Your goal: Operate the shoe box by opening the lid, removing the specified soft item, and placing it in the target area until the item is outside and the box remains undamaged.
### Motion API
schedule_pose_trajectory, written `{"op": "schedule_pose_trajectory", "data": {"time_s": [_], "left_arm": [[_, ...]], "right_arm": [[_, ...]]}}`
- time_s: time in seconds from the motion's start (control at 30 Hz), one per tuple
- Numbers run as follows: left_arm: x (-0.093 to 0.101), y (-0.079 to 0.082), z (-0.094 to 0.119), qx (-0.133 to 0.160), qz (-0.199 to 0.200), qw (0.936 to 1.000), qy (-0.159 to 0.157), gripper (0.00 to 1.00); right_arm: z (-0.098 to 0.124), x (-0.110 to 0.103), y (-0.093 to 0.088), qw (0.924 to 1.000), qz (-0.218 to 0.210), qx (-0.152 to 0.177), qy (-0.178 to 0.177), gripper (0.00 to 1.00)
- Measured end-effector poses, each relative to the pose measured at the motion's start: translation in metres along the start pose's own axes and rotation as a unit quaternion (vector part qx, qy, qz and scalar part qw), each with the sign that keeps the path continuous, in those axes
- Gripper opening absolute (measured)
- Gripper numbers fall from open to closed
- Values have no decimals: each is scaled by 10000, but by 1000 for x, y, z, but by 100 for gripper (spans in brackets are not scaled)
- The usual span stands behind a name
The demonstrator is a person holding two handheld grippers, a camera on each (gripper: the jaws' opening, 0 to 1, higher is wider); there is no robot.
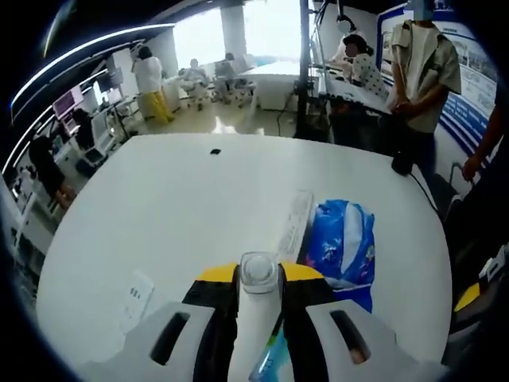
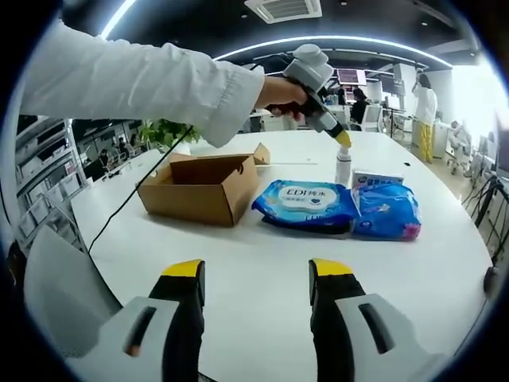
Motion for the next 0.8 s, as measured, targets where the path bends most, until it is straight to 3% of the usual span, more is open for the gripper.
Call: {"op": "schedule_pose_trajectory", "data": {"time_s": [0.43, 0.8], "left_arm": [[-2, -3, 0, 71, 146, 9989, -446, 18], [-18, -2, -9, 140, 168, 9975, -671, 18]], "right_arm": [[-3, -1, 0, 10000, 26, -24, 45, 49], [-3, -1, -1, 10000, 33, -40, 48, 49]]}}
Point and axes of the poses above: the point that each gripper's makers call its tool centre point, and the gripper's own axes: z roughly backward along the fingers, x roughly to its right, y roughly out of its top, the point moved 3 cm from there along z, roughly backward along the fingers, and after that the axes turned 6 degrees about -z, right-handed, at the moved point
